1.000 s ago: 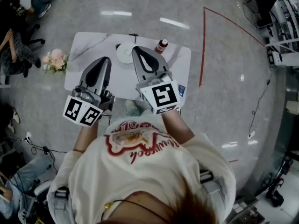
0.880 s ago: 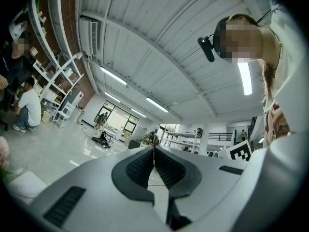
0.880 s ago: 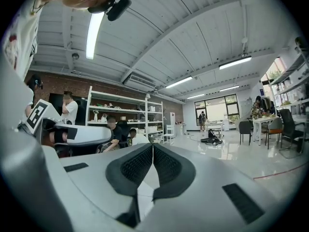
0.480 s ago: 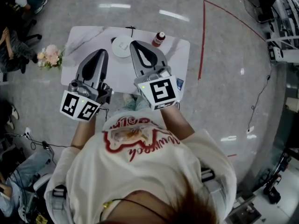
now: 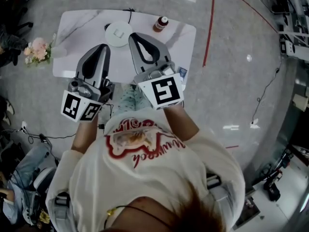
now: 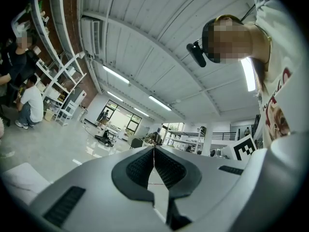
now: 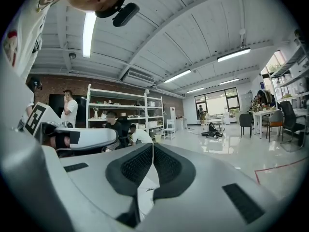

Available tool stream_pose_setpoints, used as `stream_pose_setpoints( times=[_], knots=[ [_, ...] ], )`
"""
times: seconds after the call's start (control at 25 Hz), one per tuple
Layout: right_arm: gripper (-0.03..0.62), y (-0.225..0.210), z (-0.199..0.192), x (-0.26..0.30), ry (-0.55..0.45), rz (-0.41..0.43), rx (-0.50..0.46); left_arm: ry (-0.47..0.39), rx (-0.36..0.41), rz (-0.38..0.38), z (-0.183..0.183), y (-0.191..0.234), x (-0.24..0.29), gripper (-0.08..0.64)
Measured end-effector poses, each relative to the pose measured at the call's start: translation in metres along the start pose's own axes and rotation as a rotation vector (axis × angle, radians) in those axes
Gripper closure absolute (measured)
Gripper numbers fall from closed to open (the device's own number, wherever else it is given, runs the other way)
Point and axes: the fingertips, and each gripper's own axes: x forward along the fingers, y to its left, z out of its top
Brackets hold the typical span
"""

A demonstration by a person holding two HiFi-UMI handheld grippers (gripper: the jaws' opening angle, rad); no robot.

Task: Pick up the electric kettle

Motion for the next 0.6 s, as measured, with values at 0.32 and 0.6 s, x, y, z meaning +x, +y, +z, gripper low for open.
stream_pose_setpoints(
  times=[0.32, 0.6],
  knots=[
    [0.577, -0.013, -0.045, 0.011, 0.024, 0.009, -0.007, 0.043, -0.011, 0.030, -0.043, 0.022, 0.009, 0.548],
    [0.577, -0.018, -0.077, 0.013, 0.056, 0.026, -0.052, 0.058, -0.014, 0.039, -0.072, 0.031, 0.016, 0.548]
  ],
)
